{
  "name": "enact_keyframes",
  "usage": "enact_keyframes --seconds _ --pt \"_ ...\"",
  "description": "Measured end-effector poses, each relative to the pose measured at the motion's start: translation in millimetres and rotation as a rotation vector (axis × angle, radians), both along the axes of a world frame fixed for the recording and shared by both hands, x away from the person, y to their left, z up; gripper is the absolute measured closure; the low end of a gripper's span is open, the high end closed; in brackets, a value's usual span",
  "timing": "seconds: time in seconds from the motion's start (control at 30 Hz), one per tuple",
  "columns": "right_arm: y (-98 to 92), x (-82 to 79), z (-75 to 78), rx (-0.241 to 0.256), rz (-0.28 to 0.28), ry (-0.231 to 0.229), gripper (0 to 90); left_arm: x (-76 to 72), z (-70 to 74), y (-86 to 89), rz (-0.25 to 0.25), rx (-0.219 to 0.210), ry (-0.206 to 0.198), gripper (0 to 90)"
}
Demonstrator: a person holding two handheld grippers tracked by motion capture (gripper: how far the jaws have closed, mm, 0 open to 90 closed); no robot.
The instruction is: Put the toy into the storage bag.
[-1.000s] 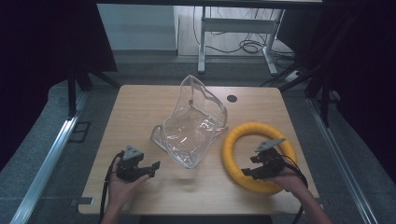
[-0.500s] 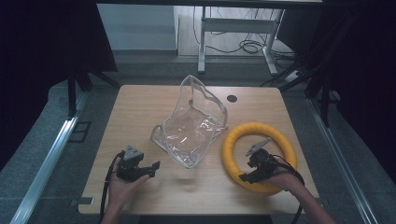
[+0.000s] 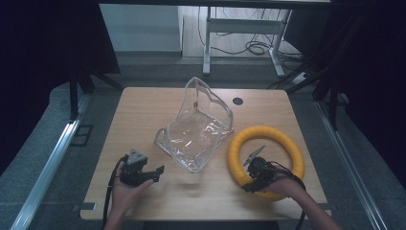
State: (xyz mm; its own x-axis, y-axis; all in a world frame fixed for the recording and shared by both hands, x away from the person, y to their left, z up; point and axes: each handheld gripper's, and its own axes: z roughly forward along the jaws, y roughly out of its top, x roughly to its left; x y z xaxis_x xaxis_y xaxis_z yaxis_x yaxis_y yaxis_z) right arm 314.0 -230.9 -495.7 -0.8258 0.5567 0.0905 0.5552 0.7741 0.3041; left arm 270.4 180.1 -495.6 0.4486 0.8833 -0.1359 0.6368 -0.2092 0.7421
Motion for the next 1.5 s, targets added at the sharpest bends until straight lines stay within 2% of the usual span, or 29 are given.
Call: enact_keyframes --seconds 0.23,0.37,0.53,0.63,0.67,0.77,0.8,0.93,0.97,1.0,1.13,1.17,1.2,1.23,1.27,1.43,1.5 --pt "5.2 0.8 -5.0 -0.02 0.007 0.043 48.5 -0.1 0.2 0.2 0.001 0.0 -0.002 25.5" --pt "5.3 3.9 -4.3 -0.019 0.003 0.073 50.0 -0.1 0.1 -0.5 0.001 0.002 -0.001 25.5" --pt "2.8 5.8 -4.4 0.003 0.003 0.086 50.6 0.2 -0.4 0.4 0.004 0.0 -0.002 25.5" --pt "-4.9 6.5 -0.6 0.064 -0.007 0.091 50.8 0.5 -0.6 2.2 0.012 -0.003 -0.003 25.5" --pt "-4.9 6.5 -0.6 0.064 -0.007 0.091 50.8 0.5 -0.6 2.2 0.012 -0.003 -0.003 25.5" --pt "-13.3 6.5 6.0 0.137 -0.016 0.082 50.9 0.5 -0.5 2.1 0.023 -0.008 -0.008 25.5" --pt "-18.6 6.7 11.3 0.179 -0.023 0.078 50.9 0.4 -0.4 1.8 0.026 -0.011 -0.011 25.5" --pt "-29.5 8.4 22.1 0.264 -0.05 0.076 51.1 0.1 0.4 2.1 0.032 -0.012 -0.017 25.5" --pt "-29.5 8.4 22.1 0.264 -0.05 0.076 51.1 0.1 0.4 2.1 0.032 -0.012 -0.017 25.5" --pt "-36.0 9.8 27.7 0.319 -0.064 0.075 51.1 0.0 0.7 2.7 0.035 -0.015 -0.02 25.5" --pt "-44.9 11.7 36.4 0.384 -0.081 0.065 51.2 -0.2 1.1 3.7 0.038 -0.015 -0.021 25.6" --pt "-44.9 11.7 36.4 0.384 -0.081 0.065 51.2 -0.2 1.1 3.7 0.038 -0.015 -0.021 25.6" --pt "-49.0 12.4 40.7 0.413 -0.092 0.055 51.2 -0.2 1.2 3.8 0.038 -0.015 -0.021 25.6" --pt "-49.0 12.4 40.7 0.413 -0.092 0.055 51.2 -0.2 1.2 3.8 0.038 -0.015 -0.021 25.6" --pt "-53.9 13.3 45.5 0.45 -0.102 0.035 51.2 -0.2 1.2 3.7 0.039 -0.016 -0.021 25.6" --pt "-63.0 9.8 52.5 0.516 -0.127 -0.029 51.3 -0.3 1.4 3.1 0.041 -0.019 -0.024 25.5" --pt "-65.1 9.2 53.6 0.531 -0.135 -0.033 51.2 -0.2 1.3 3.0 0.039 -0.019 -0.024 25.6"
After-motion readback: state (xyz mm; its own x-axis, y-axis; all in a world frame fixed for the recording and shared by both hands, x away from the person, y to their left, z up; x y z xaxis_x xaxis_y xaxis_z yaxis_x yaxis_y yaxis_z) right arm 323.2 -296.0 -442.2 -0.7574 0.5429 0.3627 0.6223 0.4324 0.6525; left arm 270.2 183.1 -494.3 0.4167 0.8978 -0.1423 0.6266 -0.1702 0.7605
